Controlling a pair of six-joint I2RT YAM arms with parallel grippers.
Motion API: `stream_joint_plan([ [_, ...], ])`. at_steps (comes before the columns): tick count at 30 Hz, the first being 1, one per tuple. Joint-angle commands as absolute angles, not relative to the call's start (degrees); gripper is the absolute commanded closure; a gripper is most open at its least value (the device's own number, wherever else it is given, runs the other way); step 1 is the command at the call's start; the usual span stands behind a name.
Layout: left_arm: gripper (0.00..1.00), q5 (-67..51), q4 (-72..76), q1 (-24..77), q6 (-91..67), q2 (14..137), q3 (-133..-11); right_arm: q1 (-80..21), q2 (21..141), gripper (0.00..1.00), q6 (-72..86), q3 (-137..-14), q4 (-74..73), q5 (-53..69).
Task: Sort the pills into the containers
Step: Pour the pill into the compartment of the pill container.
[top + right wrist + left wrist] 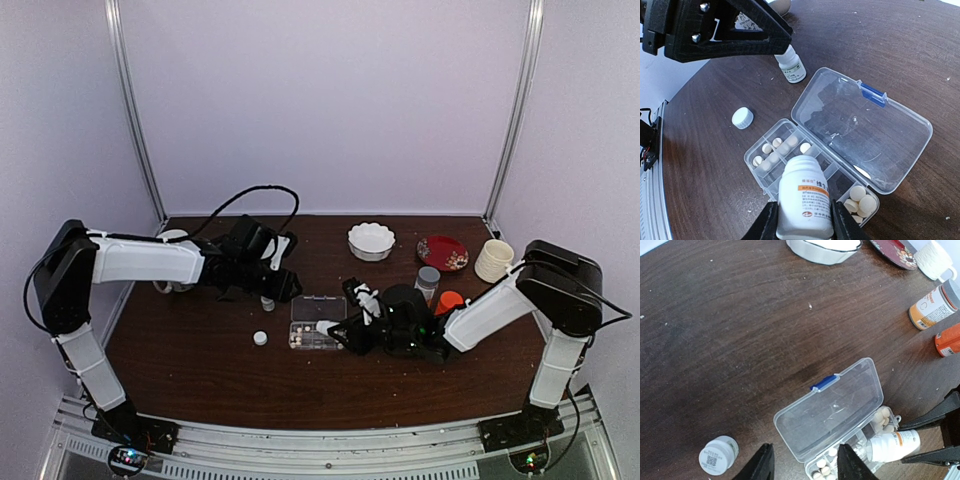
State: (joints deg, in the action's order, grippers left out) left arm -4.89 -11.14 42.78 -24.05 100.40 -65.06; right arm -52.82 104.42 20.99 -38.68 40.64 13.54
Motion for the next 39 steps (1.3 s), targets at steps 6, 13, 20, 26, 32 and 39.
stream_joint_plan([
  [6, 0.54, -3.99, -11.38, 42.53, -23.38, 94.87, -63.03, -52.39, 103.35, 0.97, 19.52, -40.80, 36.33, 12.55],
  [13, 0.54, -3.20, -12.25, 42.60, -23.38, 91.96, -60.31, -52.39, 102.05, 0.97, 19.03, -40.85, 35.94, 13.27],
  [20, 0.54, -2.40, -12.81, 42.58, -23.38, 90.22, -58.51, -52.39, 102.22, 0.96, 19.59, -40.76, 36.67, 12.88],
  [26, 0.54, -2.42, -12.90, 42.63, -23.47, 89.64, -58.01, -52.40, 101.53, 0.97, 19.89, -40.37, 36.71, 11.77],
  [32, 0.54, -1.98, -13.43, 42.63, -23.21, 89.48, -58.33, -52.39, 101.16, 0.97, 18.73, -41.92, 33.37, 11.84],
  [39, 0.54, -1.85, -14.02, 42.63, -22.85, 89.47, -58.75, -52.46, 100.25, 0.96, 19.05, -41.01, 34.91, 11.92],
])
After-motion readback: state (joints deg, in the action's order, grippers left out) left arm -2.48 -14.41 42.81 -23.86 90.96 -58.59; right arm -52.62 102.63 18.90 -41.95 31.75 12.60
